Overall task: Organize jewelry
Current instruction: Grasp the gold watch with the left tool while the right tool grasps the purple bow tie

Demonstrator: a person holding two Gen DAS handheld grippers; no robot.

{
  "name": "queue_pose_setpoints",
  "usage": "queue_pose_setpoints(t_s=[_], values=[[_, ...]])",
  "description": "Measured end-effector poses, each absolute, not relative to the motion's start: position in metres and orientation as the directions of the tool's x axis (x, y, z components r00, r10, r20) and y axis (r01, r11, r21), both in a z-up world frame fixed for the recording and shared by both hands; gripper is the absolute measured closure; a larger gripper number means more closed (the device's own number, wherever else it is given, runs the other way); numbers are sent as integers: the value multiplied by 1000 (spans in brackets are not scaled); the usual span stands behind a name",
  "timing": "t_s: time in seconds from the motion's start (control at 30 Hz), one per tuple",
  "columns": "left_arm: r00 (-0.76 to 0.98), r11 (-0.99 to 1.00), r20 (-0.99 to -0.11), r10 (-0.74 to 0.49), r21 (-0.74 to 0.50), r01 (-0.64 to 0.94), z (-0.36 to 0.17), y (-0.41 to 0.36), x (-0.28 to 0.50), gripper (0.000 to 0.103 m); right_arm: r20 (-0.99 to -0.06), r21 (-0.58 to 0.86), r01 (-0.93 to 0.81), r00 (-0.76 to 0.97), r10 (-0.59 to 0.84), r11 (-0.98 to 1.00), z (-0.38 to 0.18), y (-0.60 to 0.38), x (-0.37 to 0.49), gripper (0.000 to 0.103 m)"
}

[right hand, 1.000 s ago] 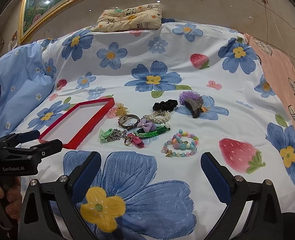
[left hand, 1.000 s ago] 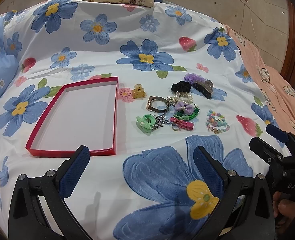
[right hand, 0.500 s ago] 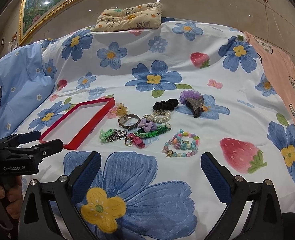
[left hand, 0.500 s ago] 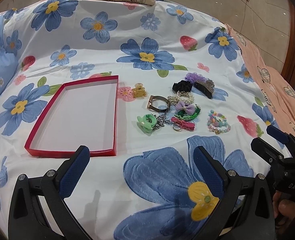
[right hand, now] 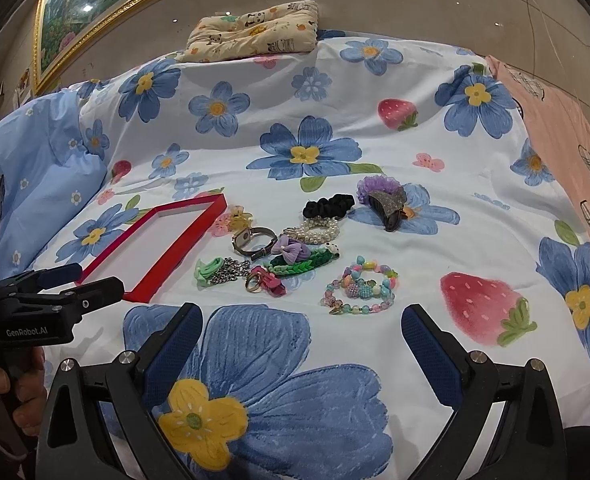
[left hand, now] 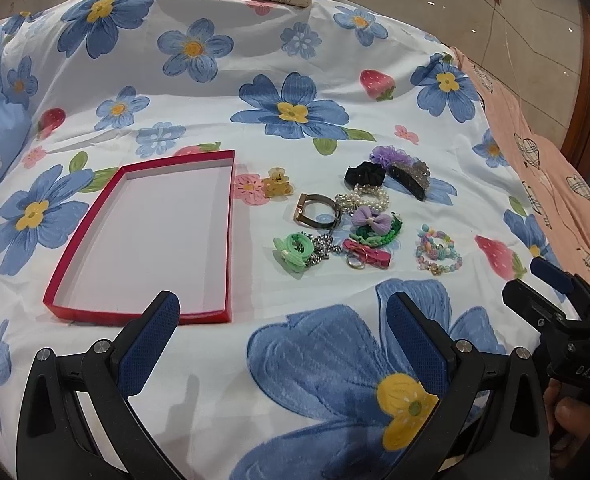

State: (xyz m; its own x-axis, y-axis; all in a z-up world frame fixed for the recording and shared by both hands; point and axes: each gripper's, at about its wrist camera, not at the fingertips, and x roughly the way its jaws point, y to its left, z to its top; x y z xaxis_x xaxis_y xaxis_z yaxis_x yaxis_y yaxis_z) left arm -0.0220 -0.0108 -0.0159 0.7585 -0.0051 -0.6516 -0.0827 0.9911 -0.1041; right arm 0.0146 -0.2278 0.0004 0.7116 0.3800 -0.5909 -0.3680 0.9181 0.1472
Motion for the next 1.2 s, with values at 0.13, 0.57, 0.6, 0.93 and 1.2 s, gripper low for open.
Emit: queue_pose_setpoints(t_s=[0.13,0.57,0.6,0.93,1.2], values=[[745,990,-667,-19,-116,-79,-14,-7,-6,0,-603,169,-359,699,384,918,-1,-231,25,3],[699,990,-712,-59,-134,-53,-9,10,51,0,-662,257,-380,601,448,889,-10,-220,78,31],[695,990,-716,-61,-134,-51,-9,11,55,3,-667,266,-382,590,455,885,-12,-218,84,33],[638,988,-759,-127,-157,9,-21,15,122,20,-713,298,-416,502,490,859,-29,-189,143,57],[566,982,-805,-177,-187,42,-46,13,167,39,-764,302,-437,421,489,847,-56,-168,175,60]])
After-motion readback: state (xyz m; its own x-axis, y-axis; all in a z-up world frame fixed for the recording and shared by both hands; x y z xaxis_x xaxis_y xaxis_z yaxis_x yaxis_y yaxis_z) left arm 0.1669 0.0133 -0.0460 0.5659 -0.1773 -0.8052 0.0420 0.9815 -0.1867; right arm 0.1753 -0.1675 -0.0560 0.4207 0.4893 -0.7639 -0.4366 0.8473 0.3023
